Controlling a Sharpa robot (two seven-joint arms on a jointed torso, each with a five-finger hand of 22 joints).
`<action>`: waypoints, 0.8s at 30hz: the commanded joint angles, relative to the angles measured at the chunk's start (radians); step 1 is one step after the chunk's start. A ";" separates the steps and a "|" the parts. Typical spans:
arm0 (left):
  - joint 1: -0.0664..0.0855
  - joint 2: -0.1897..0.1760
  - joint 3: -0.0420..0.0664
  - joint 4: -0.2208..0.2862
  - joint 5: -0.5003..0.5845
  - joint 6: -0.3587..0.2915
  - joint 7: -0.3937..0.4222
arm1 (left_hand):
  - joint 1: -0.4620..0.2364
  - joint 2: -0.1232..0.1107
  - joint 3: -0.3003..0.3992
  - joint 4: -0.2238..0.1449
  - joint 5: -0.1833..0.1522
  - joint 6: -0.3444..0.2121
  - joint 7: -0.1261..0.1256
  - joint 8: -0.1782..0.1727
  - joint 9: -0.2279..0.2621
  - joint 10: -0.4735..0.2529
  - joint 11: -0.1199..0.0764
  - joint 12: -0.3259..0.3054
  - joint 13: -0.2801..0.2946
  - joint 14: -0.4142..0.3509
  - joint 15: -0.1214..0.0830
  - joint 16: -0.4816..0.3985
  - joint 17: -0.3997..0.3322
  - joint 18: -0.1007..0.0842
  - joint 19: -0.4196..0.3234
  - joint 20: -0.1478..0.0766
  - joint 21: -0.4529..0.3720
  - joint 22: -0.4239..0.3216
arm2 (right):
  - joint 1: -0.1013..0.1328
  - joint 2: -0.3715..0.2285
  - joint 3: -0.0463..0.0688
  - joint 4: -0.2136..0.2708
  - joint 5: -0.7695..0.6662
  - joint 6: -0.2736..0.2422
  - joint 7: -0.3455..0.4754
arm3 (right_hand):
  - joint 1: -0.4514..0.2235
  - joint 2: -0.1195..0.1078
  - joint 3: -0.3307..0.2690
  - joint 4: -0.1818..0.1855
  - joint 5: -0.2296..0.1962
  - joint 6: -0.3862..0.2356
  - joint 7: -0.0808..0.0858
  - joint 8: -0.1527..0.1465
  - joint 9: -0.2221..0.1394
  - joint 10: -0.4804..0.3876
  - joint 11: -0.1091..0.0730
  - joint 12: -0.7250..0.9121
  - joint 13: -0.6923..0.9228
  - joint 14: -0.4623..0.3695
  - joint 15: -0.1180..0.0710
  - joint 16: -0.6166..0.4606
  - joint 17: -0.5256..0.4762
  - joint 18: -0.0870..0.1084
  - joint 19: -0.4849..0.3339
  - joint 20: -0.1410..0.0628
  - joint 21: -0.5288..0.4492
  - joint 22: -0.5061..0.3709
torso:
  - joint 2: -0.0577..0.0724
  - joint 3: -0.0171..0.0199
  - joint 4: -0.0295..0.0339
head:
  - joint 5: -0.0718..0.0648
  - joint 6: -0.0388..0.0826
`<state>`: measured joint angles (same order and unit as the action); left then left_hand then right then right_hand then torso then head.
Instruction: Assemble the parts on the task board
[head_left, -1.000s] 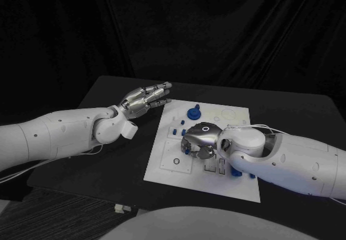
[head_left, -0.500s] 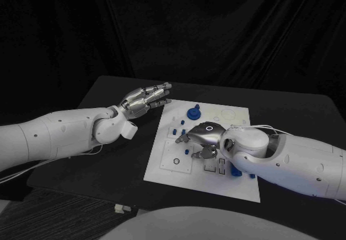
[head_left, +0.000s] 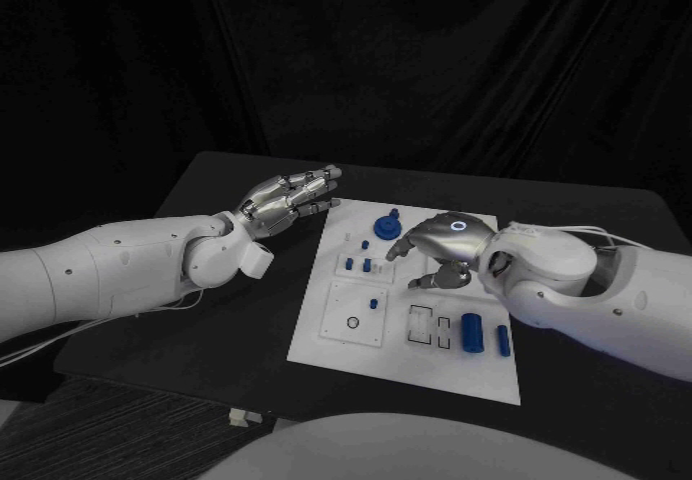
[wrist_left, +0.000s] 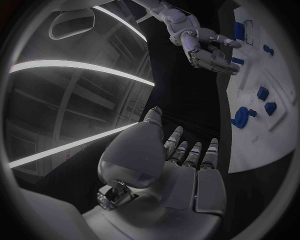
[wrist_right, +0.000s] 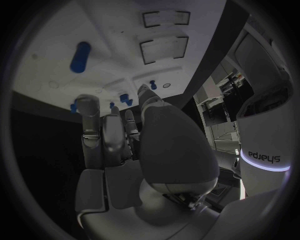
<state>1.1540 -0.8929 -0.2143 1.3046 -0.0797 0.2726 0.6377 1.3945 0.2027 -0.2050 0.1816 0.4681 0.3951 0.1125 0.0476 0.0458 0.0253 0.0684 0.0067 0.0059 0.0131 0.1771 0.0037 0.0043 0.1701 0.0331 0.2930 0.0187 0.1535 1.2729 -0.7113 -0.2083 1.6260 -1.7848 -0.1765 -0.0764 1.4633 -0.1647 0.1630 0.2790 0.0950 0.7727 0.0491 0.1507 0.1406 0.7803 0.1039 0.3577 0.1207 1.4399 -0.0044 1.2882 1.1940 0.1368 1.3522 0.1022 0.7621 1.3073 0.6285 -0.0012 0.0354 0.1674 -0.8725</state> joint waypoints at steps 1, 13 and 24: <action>-0.001 0.001 0.001 0.001 0.007 0.005 0.008 | 0.009 0.003 -0.001 -0.007 0.006 0.009 0.001 0.004 0.001 0.000 0.010 0.000 0.001 0.000 0.007 0.006 0.001 0.001 0.006 0.001 0.006 0.000 | 0.035 -0.032 0.001 0.015 -0.007 -0.052 -0.059 | -0.037 0.008 -0.001 -0.004 -0.005 0.088 0.019 0.034 0.017 0.038 -0.009 0.018 0.001 0.035 -0.010 0.051 0.054 -0.019 0.041 -0.010 0.085 0.110 | 0.000 0.0000 -0.0008 | -0.005 0.000; -0.002 0.003 0.001 0.000 0.007 0.001 0.013 | 0.010 0.008 0.000 -0.008 0.011 0.014 0.003 0.005 0.002 0.001 0.012 0.000 0.001 0.002 0.010 0.008 0.002 0.001 0.010 0.002 0.008 0.008 | 0.069 -0.140 0.001 0.006 -0.007 0.045 -0.113 | -0.080 -0.078 -0.029 0.017 -0.022 0.040 -0.065 -0.043 -0.016 -0.065 -0.010 -0.090 -0.057 0.051 -0.016 0.066 0.061 -0.026 0.063 -0.019 0.152 0.118 | 0.002 0.0005 -0.0001 | -0.016 0.000; -0.002 0.004 0.001 0.000 0.007 -0.001 0.014 | 0.009 0.018 0.003 -0.006 0.015 0.020 0.003 0.006 0.002 0.002 0.013 0.000 0.001 0.003 0.010 0.008 0.002 0.000 0.013 0.002 0.009 0.009 | 0.020 -0.148 0.001 -0.034 0.021 0.056 -0.042 | -0.078 -0.064 -0.021 0.015 -0.045 0.065 -0.034 -0.045 -0.023 0.003 -0.008 -0.079 -0.053 0.038 -0.015 0.040 0.027 -0.026 0.053 -0.018 0.147 0.116 | 0.001 0.0003 0.0000 | -0.022 0.000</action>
<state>1.1536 -0.8889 -0.2141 1.3026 -0.0796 0.2711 0.6369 1.4048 0.2130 -0.2050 0.1762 0.4773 0.4058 0.1163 0.0476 0.0467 0.0247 0.0753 0.0067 0.0059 0.0167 0.1807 0.0075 0.0052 0.1702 0.0404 0.2930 0.0227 0.1622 1.2988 -0.8611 -0.2085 1.5961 -1.7814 -0.1375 -0.1442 1.3793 -0.2418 0.1349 0.2955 0.0533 0.8382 0.0063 0.1112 0.1188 0.7759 0.0960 0.2734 0.0672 1.4652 -0.0160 1.3315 1.2237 0.1165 1.4147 0.0840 0.9105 1.3080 0.6295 -0.0009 0.0354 0.1453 -0.8725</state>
